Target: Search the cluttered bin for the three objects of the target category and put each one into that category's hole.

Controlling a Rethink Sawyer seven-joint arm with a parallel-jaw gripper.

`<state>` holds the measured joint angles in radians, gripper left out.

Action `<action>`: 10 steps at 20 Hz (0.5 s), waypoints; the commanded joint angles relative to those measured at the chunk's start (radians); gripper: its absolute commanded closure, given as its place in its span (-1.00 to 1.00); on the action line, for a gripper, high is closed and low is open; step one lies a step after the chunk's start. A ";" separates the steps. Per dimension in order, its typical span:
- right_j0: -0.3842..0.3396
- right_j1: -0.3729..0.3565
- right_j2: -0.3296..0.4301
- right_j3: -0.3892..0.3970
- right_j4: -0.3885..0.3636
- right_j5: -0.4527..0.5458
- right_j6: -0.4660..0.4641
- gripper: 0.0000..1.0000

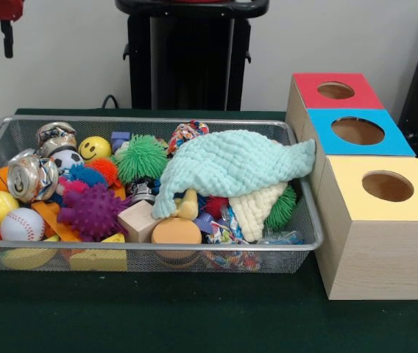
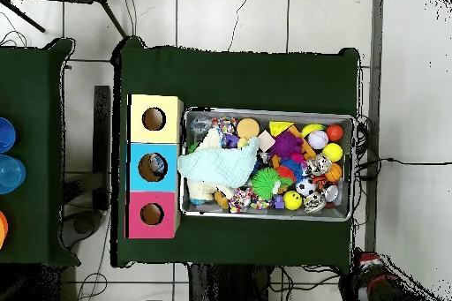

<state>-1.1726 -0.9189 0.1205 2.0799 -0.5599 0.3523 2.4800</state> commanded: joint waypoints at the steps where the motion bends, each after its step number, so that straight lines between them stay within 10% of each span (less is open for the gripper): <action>1: -0.052 -0.041 0.140 0.084 -0.144 -0.022 -0.275 -1.00; 6: 0.050 -0.025 0.080 0.079 -0.175 -0.057 -0.127 -1.00; 10: -0.004 -0.139 0.089 0.188 -0.147 -0.046 -0.144 -1.00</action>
<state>-1.1621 -0.9482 0.1363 2.1098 -0.6588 0.3521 2.4800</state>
